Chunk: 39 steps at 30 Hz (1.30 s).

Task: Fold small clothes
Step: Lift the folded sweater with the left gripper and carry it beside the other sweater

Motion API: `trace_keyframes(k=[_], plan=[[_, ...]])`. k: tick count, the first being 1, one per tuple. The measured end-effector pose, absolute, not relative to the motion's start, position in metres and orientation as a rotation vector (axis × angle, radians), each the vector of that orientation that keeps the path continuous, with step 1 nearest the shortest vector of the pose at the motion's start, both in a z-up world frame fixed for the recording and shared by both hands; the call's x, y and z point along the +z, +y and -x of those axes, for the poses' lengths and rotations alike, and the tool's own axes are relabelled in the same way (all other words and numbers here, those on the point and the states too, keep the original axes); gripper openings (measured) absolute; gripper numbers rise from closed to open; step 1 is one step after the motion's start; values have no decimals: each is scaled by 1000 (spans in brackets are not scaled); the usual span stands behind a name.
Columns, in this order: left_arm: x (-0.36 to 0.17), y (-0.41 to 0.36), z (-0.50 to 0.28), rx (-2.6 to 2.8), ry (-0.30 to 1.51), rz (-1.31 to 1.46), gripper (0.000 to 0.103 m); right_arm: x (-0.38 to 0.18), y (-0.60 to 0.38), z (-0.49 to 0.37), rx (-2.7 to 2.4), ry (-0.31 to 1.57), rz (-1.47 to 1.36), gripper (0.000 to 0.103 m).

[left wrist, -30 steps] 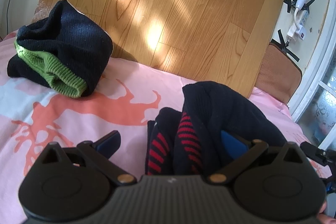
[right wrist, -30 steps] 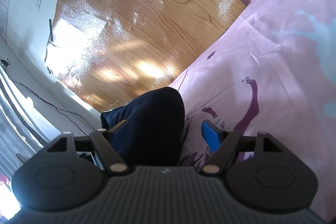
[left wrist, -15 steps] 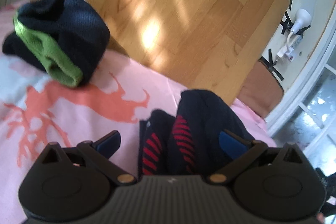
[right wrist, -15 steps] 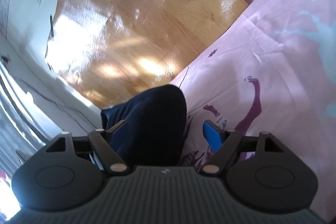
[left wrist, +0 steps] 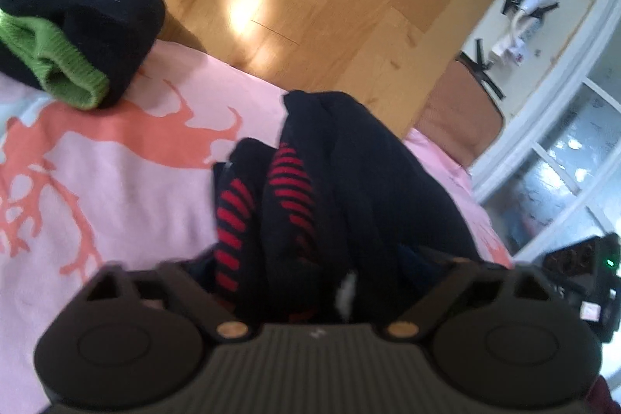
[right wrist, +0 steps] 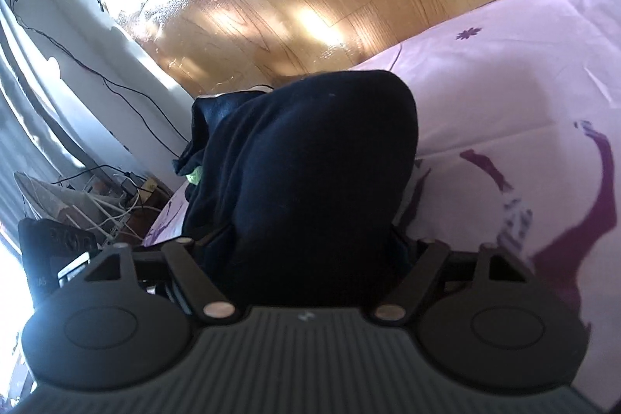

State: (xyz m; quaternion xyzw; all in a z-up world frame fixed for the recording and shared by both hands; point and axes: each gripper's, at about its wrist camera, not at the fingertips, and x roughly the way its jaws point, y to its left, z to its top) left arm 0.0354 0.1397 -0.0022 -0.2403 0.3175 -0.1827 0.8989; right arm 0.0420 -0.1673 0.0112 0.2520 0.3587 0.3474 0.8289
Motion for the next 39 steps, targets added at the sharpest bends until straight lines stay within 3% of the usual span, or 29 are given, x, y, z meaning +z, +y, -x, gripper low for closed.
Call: trace_keyframes(k=[5,8,16,21,33,37,39], plan=[[5,137,-28,-369,637,510,70,19,-167,-34,708,729,-529,60],[18,143,-15,-376,588,544,68,34,-165,-25,729,677,-517,55],[83,209,43,-209,337,526,68,97,-105,-10,916,535,-441,55],[95,281,61,19,246,572,68,128,1,-33,1101,506,-338,55],[36,391,11,532,274,766,66,82,209,-137,1320,700,-150,55],[14,405,4,604,342,837,66,42,243,-152,1186,848,-108,64],[25,397,7,613,342,771,69,38,234,-150,1182,827,-155,66]])
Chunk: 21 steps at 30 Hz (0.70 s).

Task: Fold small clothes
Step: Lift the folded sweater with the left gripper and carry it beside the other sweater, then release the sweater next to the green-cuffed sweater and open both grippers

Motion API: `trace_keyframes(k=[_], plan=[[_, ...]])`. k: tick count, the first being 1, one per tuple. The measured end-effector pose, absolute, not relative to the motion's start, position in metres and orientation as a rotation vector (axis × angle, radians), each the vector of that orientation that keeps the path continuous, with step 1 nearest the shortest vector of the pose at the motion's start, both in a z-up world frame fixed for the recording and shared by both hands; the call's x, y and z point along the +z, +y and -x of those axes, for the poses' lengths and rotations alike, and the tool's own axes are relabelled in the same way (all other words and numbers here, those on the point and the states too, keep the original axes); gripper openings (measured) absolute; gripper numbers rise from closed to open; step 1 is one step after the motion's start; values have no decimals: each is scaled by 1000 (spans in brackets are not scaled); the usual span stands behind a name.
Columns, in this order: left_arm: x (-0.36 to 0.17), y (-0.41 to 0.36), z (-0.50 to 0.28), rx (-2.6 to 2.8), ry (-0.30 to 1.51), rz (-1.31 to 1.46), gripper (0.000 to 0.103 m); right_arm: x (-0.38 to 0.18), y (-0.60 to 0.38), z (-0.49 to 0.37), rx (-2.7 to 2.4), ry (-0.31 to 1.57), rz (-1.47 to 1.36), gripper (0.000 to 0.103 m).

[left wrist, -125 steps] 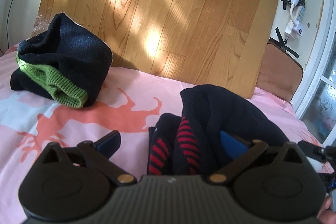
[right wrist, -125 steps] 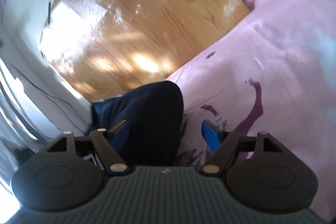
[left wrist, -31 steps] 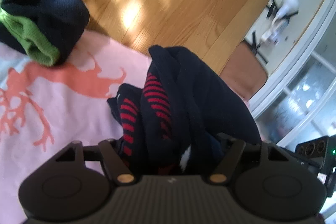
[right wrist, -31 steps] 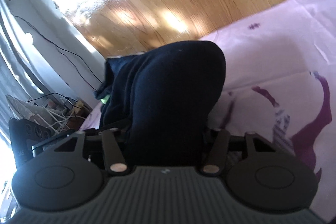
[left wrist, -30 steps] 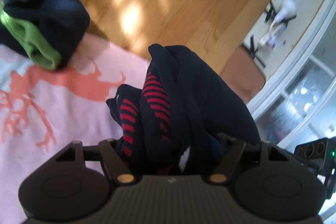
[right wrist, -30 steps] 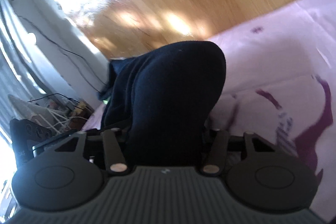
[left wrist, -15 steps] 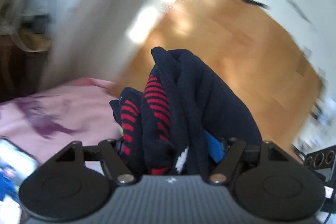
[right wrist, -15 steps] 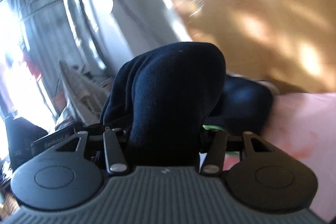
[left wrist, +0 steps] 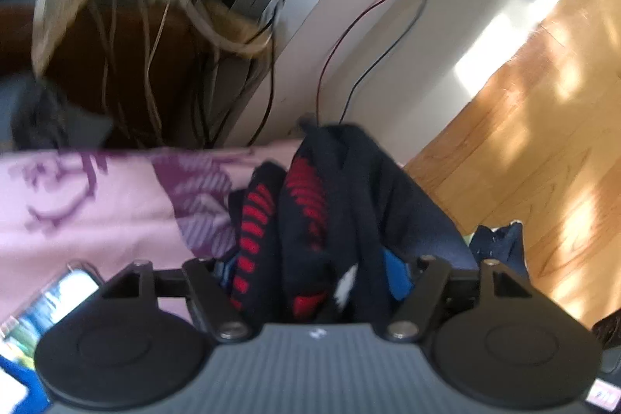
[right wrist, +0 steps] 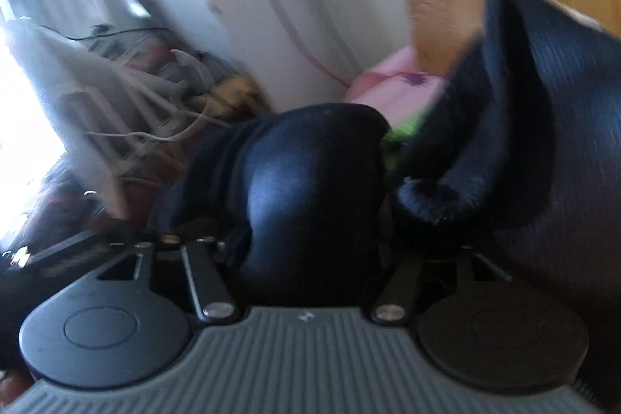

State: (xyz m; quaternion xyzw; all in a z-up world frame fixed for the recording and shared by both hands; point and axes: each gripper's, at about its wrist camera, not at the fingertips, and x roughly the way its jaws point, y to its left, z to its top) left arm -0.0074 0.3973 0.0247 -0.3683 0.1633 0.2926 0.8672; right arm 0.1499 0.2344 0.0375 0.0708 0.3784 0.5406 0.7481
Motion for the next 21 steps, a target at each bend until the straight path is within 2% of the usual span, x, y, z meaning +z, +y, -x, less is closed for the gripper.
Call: trace_keyframes(k=[4,6,9,15,21], plan=[[45,377,32,615,283,664,76,52,201,-131,1150,764,-126,68],[58,360,47,617,237,579,85,60,173,-120,1143,716,-148,68],[70,324,68,607,222,439,90,63,134,-101,1127,672,-154,69],[58,259,80,538,322,340,91,51,84,-41,1059,645,-97,69],[39,218,80,595,455,283,101,35,44,-4,966,645,-54,70]])
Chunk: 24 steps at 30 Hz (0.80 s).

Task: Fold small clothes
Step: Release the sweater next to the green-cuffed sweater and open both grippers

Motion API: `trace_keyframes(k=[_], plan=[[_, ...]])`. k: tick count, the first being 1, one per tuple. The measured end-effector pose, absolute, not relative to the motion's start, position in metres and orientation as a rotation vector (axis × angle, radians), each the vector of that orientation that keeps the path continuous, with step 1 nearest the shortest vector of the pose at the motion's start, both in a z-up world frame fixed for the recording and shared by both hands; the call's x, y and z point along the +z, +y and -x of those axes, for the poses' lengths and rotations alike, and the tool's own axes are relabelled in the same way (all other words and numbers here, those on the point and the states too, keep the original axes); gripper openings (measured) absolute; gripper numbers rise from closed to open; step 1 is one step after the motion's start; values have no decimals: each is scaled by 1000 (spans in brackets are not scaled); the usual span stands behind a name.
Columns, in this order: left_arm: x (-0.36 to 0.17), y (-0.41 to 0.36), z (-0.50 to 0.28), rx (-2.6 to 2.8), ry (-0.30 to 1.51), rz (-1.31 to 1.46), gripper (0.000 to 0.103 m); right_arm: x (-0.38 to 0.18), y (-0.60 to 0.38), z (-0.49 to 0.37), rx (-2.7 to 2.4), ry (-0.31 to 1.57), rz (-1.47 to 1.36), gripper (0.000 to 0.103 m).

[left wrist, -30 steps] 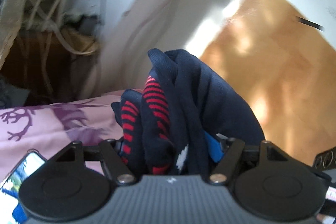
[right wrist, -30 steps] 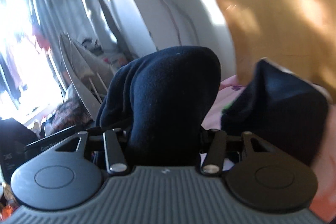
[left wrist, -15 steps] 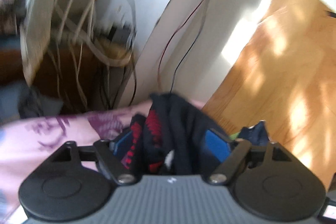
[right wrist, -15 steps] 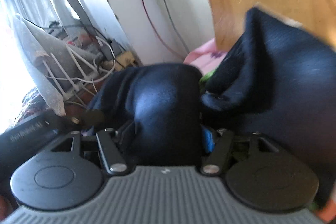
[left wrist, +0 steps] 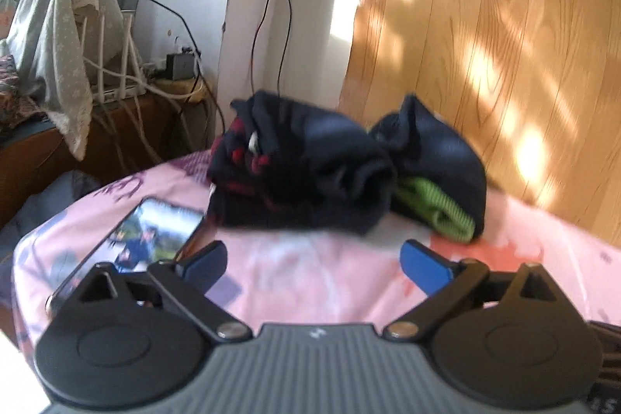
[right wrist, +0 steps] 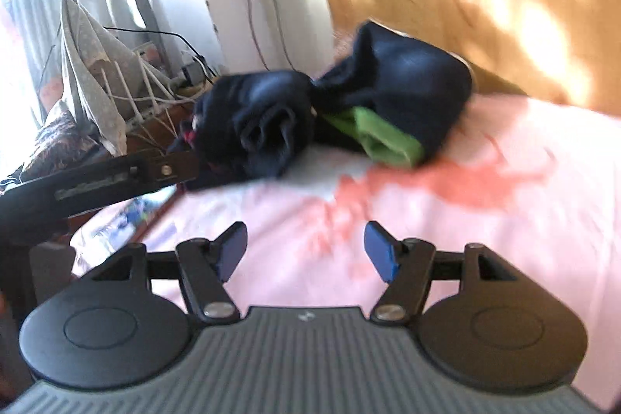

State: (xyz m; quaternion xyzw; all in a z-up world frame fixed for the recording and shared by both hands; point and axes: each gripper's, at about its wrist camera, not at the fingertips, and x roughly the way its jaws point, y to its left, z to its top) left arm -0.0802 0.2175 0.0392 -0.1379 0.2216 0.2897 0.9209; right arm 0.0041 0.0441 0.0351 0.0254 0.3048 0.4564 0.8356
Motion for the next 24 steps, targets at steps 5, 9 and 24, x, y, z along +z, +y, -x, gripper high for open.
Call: trace_keyframes(k=[5,9,24], plan=[[30,201,82,643,522,271,103,25,18,5,921,675,-78,74],[22,193,83,680,556,262,103,20,14,14,910,658,-49,81],[8,193,75,763,617,244,103,20,3,15,912,631,-117,91]])
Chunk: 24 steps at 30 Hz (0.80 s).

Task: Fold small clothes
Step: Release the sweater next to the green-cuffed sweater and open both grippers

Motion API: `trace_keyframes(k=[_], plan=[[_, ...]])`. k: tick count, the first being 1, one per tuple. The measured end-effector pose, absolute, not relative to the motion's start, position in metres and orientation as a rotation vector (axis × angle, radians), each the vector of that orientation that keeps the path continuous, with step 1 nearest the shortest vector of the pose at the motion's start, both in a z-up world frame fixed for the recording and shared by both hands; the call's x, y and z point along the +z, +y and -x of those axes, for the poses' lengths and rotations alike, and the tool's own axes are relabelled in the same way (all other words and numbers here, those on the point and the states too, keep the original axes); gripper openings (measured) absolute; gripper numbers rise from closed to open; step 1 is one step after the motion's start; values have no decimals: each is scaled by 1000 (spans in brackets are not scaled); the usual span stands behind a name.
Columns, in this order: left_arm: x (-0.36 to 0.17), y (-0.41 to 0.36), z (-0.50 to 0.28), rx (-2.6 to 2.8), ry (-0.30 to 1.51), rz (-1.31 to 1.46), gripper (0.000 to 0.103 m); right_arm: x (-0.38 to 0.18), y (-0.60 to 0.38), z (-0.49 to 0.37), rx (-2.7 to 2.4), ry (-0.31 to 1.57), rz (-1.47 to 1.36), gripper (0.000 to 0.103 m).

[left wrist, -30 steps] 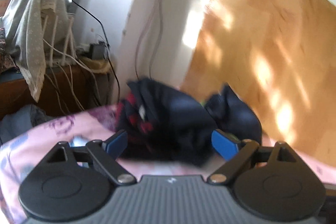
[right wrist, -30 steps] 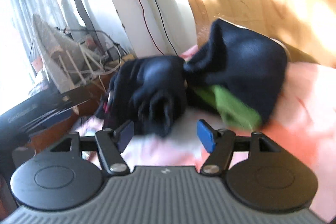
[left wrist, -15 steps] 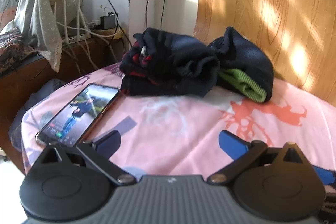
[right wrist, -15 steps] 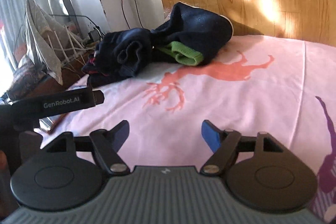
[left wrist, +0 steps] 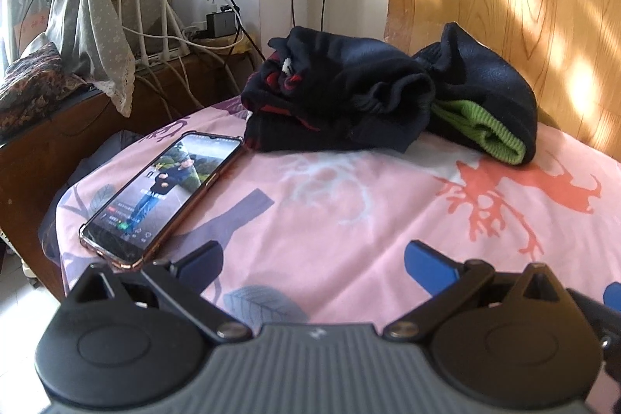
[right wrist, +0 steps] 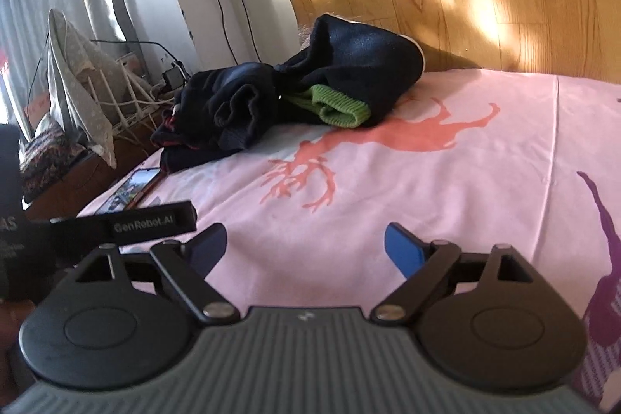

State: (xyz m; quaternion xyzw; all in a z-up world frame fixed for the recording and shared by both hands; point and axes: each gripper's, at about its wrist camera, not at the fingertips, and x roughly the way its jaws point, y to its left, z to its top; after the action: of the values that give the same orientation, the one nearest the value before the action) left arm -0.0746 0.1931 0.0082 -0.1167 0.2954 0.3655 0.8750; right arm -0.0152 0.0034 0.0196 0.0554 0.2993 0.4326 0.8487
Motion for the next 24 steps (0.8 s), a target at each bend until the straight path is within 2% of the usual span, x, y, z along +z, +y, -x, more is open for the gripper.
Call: trace_keyframes(k=[24], plan=[[22,199,79,801,556,211,103,20,-5,14,924,631,-176,92]])
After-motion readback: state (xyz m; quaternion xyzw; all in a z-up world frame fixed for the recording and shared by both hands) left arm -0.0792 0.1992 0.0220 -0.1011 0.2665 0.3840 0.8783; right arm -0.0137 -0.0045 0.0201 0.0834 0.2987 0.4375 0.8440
